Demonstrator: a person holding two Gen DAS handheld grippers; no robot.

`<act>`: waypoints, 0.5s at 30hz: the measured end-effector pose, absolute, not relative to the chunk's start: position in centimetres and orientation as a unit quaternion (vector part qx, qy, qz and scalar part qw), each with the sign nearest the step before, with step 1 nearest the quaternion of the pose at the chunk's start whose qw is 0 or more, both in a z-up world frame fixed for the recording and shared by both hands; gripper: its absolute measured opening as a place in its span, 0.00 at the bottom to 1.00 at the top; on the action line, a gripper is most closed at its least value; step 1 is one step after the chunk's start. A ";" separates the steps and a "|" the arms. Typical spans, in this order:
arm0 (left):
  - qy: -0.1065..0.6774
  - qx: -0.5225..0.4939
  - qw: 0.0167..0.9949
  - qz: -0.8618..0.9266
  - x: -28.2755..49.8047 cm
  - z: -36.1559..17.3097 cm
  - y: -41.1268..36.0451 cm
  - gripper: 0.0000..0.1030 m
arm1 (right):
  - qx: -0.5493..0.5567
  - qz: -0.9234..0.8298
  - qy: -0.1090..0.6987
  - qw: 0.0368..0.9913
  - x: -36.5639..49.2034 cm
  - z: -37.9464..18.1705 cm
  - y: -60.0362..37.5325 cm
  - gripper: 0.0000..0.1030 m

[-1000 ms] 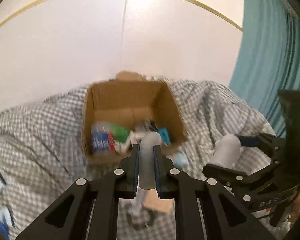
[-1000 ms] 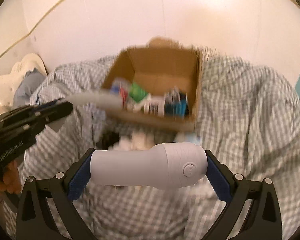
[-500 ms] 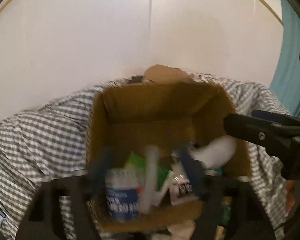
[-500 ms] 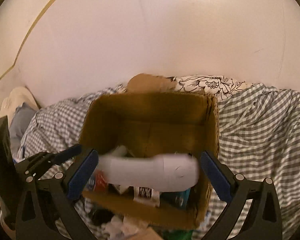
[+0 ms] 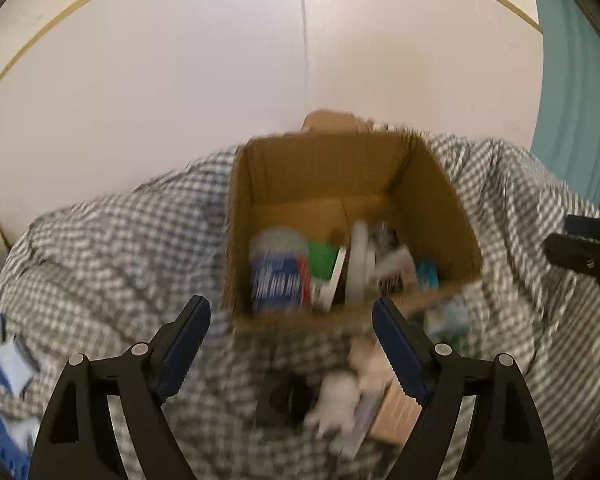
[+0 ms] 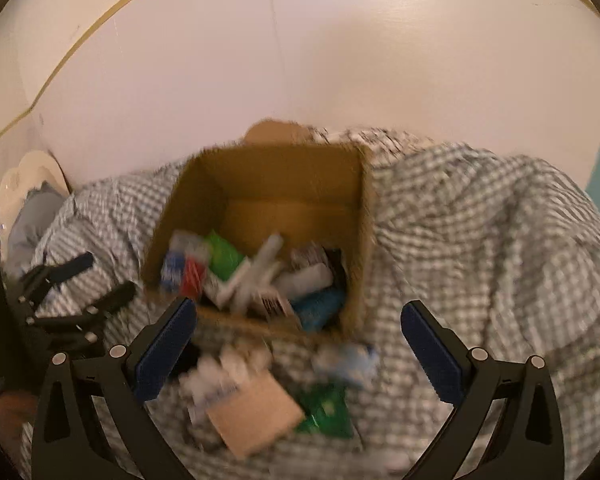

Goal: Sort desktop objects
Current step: 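Move both open tools back toward the remaining items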

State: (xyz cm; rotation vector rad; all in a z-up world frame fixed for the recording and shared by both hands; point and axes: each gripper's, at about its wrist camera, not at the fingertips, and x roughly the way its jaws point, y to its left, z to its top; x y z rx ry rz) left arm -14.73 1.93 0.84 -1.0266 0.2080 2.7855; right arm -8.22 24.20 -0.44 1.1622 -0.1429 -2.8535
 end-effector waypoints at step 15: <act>-0.006 -0.451 0.033 0.892 -9.5 -10.6 -1.4 0.85 | 0.407 -0.912 -0.052 -0.014 -0.3 -10.1 23.6 0.99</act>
